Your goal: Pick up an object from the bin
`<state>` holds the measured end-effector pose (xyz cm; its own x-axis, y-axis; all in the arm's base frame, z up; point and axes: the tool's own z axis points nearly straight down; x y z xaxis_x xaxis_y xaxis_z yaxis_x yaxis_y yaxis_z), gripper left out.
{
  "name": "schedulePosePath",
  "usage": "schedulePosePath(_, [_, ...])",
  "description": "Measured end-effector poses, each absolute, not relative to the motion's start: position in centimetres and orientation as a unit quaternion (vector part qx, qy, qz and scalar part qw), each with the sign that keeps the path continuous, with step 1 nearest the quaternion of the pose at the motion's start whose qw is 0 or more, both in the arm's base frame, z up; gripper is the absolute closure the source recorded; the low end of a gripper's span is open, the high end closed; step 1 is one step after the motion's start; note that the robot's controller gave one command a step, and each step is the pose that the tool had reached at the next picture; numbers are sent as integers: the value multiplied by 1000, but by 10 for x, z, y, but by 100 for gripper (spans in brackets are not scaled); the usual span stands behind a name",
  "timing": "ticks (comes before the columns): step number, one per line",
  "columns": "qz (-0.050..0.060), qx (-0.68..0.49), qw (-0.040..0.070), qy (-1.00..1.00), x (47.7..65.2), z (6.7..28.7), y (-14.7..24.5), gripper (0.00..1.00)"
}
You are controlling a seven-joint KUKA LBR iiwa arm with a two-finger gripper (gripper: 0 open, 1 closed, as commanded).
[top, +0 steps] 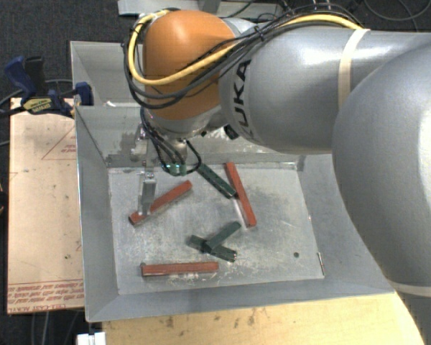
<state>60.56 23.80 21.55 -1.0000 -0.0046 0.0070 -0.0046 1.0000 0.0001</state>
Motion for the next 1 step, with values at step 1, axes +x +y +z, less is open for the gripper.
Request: schedulePosePath(1, [-1,1,-1,-1000,608,221,237,0])
